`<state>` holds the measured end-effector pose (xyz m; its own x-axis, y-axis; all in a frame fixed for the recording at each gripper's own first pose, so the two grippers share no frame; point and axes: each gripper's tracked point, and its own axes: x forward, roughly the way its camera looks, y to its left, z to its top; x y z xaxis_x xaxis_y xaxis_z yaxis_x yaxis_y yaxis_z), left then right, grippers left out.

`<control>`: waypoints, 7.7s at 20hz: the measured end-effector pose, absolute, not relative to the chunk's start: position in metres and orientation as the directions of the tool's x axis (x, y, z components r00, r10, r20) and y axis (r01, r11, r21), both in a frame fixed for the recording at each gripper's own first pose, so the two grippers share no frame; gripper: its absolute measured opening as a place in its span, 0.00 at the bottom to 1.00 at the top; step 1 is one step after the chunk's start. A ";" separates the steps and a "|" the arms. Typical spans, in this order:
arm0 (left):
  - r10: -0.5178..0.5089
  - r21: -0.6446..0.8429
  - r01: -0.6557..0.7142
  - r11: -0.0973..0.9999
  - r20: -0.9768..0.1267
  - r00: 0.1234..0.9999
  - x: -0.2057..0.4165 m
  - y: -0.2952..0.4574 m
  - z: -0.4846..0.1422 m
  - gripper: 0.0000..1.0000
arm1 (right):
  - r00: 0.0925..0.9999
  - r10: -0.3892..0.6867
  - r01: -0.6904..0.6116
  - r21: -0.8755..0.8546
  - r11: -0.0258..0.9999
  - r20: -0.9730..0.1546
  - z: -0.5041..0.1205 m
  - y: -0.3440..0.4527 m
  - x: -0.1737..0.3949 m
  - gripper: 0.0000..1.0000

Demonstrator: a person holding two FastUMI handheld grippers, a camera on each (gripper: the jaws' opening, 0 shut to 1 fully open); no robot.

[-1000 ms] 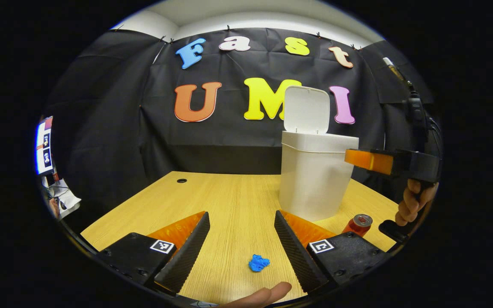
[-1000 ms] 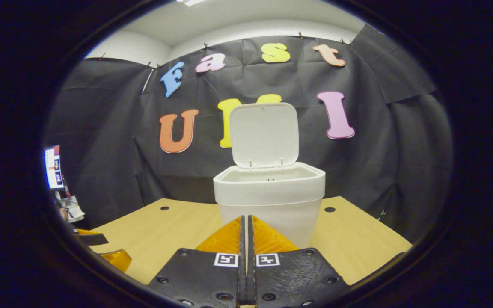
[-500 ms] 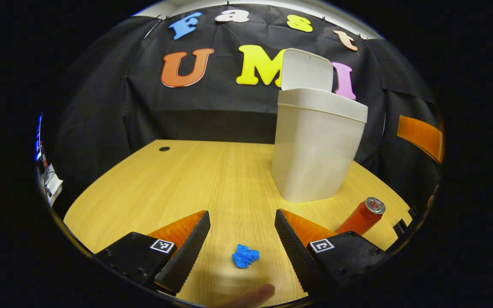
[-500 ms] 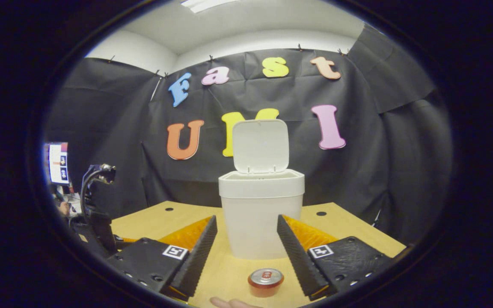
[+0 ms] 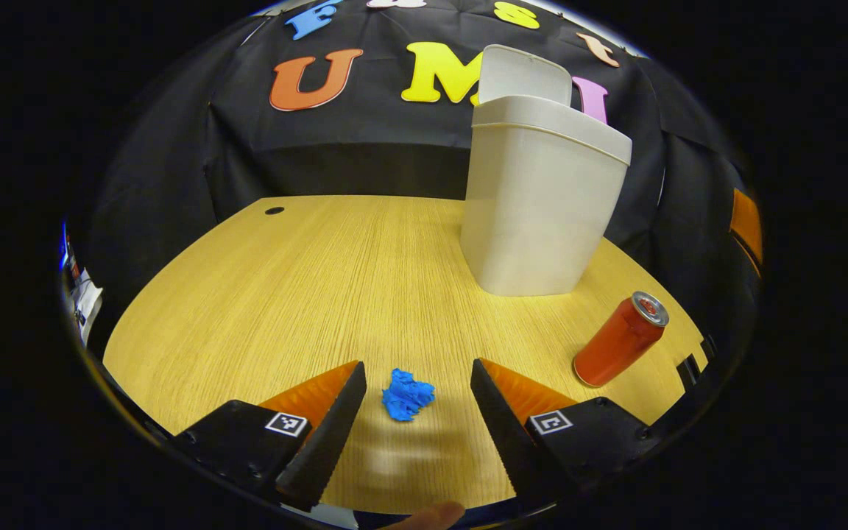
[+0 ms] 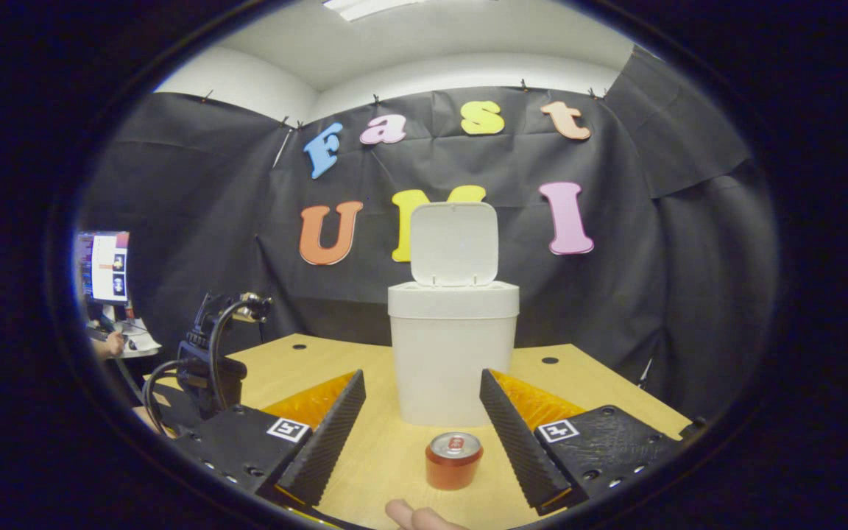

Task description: Press the lid of the desktop garbage bin to open it, pick up the crumpled paper on the desktop and throw it into the bin, then pick up the pop can on the desktop and drop it into the bin, and finally close the garbage bin lid.

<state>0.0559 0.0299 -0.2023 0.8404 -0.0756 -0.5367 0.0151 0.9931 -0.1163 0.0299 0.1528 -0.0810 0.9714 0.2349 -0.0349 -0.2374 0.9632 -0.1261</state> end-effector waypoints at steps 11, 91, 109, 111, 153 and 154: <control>-0.080 -0.052 0.060 0.997 -0.614 0.785 0.053 0.019 -0.245 0.79 | 0.955 0.085 -0.094 -0.016 0.995 -0.286 -0.156 0.143 0.053 0.96; 0.071 0.170 -0.095 0.981 0.137 0.988 0.135 -0.042 0.121 0.42 | 0.944 0.233 -0.229 0.044 0.972 -0.236 -0.063 0.068 0.018 0.78; 0.007 0.170 -0.005 0.985 -0.013 1.000 0.307 -0.145 0.049 0.45 | 0.956 0.149 -0.140 0.052 0.989 -0.254 -0.055 -0.001 0.050 0.79; 0.016 0.146 -0.012 0.989 -0.030 0.999 0.310 -0.147 0.041 0.46 | 0.962 0.124 -0.100 0.111 0.989 -0.245 -0.050 -0.014 0.055 0.79; 0.088 0.015 -0.090 0.996 0.080 0.993 0.113 -0.005 0.024 0.98 | 0.970 0.204 -0.222 -0.136 0.966 -0.135 -0.067 0.102 0.024 0.78; 0.087 -0.008 -0.087 0.996 0.075 0.993 0.107 0.000 0.017 0.98 | 0.971 0.203 -0.220 -0.140 0.965 -0.130 -0.065 0.105 0.022 0.78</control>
